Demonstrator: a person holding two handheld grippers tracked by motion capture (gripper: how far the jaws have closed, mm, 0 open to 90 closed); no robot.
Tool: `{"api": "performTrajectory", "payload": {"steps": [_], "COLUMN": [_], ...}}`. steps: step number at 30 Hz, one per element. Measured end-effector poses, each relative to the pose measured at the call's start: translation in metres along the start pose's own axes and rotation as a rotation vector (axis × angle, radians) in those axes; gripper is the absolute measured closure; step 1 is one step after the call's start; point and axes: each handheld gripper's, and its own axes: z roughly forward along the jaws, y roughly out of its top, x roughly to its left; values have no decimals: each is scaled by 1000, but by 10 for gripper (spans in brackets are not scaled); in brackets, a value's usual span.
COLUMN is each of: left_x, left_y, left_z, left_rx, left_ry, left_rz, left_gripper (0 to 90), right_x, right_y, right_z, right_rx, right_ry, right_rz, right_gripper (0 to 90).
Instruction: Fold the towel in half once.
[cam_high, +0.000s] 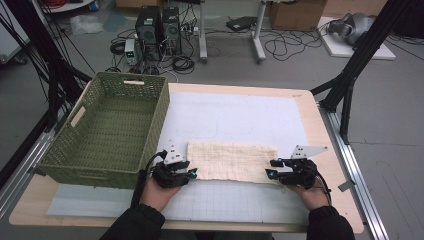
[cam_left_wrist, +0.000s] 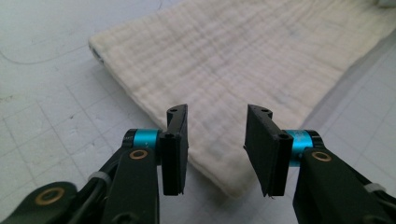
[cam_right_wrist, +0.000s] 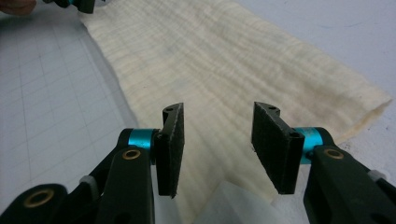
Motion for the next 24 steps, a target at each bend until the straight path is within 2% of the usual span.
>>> {"api": "performTrajectory", "payload": {"steps": [6, 13, 24], "left_x": [-1, -1, -5], "left_y": [1, 0, 0], "left_z": [-2, -2, 1], "left_rx": [-30, -35, -32], "left_ry": [-32, -35, -39], "left_rz": [4, -2, 10], "left_gripper": [556, 527, 510], "right_x": [1, 4, 5], "right_y": [0, 0, -1], "right_z": [1, 3, 5], "right_rx": [0, 7, 36], "right_ry": [-17, -34, -36], "right_rz": [5, 0, -25], "right_gripper": [478, 412, 407]}}
